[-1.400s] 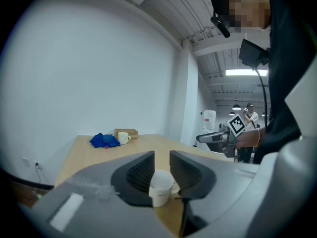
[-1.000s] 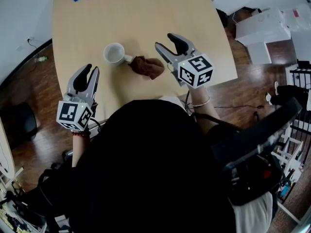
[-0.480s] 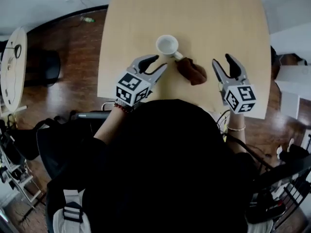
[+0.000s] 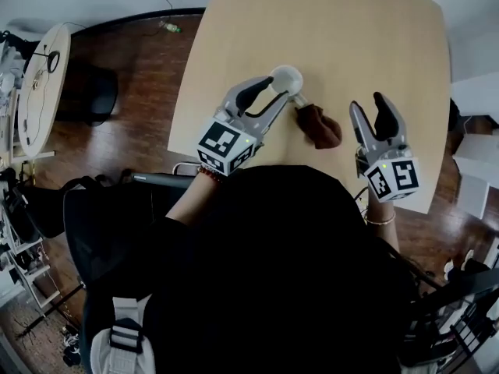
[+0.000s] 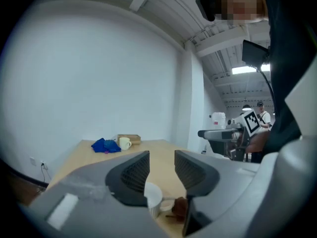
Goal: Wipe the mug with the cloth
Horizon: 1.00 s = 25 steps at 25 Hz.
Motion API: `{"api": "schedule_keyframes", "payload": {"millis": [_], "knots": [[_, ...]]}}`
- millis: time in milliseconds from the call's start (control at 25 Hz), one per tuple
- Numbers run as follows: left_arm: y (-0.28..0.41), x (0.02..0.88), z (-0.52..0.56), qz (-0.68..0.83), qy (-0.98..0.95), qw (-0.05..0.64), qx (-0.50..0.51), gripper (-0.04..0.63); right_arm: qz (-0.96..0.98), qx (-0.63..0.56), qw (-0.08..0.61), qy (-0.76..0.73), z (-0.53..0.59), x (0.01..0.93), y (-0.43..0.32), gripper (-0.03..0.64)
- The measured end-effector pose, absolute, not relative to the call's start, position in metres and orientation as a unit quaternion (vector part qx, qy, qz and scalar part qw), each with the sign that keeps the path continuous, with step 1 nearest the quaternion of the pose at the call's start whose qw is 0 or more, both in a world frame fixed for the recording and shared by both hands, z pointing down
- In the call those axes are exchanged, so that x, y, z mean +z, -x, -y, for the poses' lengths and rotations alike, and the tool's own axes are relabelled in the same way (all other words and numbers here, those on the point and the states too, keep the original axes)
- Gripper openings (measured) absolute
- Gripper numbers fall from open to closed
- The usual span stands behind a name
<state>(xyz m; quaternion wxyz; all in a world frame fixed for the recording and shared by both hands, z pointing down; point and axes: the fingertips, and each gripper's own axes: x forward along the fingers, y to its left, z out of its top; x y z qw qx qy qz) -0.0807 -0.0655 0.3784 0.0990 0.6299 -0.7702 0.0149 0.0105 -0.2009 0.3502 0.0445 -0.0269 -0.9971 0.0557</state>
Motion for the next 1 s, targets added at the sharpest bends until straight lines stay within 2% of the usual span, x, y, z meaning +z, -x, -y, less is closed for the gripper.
{"api": "schedule_keyframes", "payload": {"millis": [400,640,1000], "knots": [[0.074,0.371,0.063,0.769,-0.631,0.095,0.028,0.156,0.997,0.05,0.053,0.02,0.201,0.356,-0.011,0.238],[0.078,0.386,0.058,0.769,-0.627,0.118,0.028,0.156,0.997,0.049,0.055,0.005,0.203,0.357,-0.018,0.238],[0.075,0.379,0.055,0.767,-0.633,0.104,0.032,0.146,0.997,0.049,0.054,0.005,0.2,0.357,-0.021,0.238]]}}
